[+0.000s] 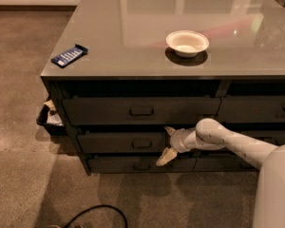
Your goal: Open middle drawer
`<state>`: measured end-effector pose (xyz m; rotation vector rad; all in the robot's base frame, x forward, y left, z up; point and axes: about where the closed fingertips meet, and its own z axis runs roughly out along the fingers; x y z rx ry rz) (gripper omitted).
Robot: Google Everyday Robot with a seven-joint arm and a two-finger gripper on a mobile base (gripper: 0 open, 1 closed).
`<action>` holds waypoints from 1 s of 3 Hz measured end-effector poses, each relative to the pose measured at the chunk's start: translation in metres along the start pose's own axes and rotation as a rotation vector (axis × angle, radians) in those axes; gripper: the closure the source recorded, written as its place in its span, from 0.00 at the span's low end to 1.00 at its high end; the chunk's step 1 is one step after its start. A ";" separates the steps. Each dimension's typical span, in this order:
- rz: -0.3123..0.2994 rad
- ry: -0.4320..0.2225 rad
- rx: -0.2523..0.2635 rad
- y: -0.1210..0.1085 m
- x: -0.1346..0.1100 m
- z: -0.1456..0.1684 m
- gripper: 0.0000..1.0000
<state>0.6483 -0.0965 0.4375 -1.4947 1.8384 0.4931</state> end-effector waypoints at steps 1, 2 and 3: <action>0.037 0.022 -0.001 -0.005 0.015 0.001 0.00; 0.052 0.034 -0.011 0.000 0.020 -0.002 0.00; 0.056 0.053 -0.035 0.011 0.023 -0.002 0.00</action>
Offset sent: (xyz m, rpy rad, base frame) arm -0.0090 -0.0245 -0.0145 -0.0280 0.0698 -0.0446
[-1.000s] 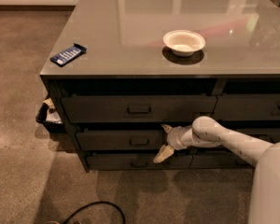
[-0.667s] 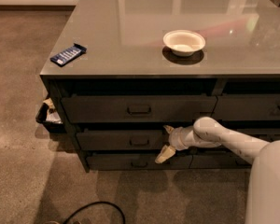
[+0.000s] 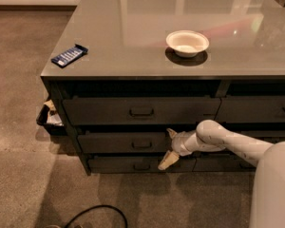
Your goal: Open middle drawer
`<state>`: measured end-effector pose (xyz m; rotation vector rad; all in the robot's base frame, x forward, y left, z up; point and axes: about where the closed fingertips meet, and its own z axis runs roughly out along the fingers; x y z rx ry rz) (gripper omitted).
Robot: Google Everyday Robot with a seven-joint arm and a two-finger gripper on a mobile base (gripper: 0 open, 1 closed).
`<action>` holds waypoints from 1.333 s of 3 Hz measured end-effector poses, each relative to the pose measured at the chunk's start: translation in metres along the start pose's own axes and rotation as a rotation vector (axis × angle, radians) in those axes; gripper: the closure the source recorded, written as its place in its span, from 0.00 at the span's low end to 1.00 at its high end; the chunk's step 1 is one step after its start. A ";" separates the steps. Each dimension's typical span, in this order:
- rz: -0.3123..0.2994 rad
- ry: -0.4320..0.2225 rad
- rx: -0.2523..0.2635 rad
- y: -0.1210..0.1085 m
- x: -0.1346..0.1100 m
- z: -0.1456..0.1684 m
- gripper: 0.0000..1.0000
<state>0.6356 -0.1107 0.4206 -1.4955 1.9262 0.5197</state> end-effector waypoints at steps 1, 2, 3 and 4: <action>0.007 0.022 -0.025 0.007 0.005 0.000 0.10; 0.007 0.022 -0.025 0.005 0.003 -0.002 0.29; 0.007 0.022 -0.025 0.004 -0.002 -0.008 0.52; 0.007 0.022 -0.025 0.003 -0.007 -0.016 0.76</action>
Offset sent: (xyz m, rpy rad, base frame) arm -0.0319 -0.0200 -0.0102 -0.0516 0.0834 0.0050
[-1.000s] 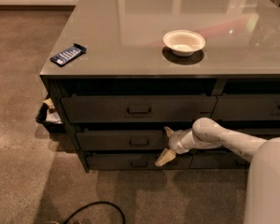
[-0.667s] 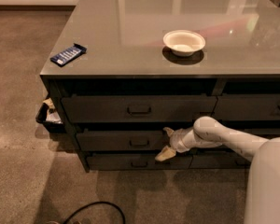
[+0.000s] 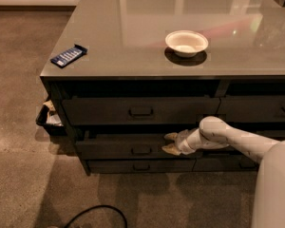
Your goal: Open middle drawer
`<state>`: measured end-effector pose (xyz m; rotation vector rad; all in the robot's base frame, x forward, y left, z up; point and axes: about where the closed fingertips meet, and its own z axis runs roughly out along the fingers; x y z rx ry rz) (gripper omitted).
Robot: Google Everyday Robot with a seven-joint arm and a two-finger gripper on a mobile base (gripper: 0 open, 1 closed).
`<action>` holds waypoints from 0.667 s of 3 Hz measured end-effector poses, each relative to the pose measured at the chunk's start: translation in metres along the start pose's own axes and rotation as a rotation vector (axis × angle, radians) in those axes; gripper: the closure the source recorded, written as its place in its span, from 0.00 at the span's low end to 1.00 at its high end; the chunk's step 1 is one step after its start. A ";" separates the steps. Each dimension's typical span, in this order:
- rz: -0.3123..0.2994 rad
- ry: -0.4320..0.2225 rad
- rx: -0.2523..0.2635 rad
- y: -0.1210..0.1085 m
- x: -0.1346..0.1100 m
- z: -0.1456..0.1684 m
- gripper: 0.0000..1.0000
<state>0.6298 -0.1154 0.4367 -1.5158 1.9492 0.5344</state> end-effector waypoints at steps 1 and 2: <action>0.000 0.000 0.000 -0.001 -0.004 -0.005 0.72; 0.000 0.000 0.000 -0.002 -0.006 -0.007 0.49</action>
Offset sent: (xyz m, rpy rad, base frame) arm -0.0564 -0.0175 0.0139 -0.0496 -0.0452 -0.0265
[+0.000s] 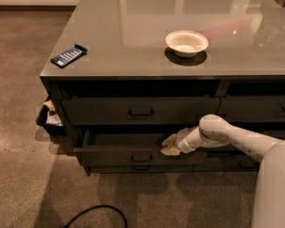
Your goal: Open middle drawer
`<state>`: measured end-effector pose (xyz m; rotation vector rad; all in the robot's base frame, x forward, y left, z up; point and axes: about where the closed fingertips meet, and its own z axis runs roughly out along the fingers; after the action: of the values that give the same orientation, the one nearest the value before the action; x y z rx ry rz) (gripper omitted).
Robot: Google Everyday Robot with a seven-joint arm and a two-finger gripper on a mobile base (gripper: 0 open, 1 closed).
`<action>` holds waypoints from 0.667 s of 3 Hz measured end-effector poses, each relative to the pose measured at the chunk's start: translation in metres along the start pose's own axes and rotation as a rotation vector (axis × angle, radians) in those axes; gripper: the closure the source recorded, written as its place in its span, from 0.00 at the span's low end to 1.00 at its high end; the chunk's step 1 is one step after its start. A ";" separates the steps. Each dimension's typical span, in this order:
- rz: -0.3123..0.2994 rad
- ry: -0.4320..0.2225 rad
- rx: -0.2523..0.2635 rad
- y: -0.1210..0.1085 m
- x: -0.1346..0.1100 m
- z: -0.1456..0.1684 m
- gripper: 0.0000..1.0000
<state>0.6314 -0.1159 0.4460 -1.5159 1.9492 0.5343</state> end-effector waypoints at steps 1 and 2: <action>-0.013 0.007 0.021 0.019 0.004 -0.010 0.26; -0.053 0.014 0.060 0.057 0.005 -0.032 0.00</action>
Offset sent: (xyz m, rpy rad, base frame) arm -0.0782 -0.0178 0.0248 -0.0477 -0.1010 -0.0154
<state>0.5683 -0.1252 0.4634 -1.5333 1.9130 0.4395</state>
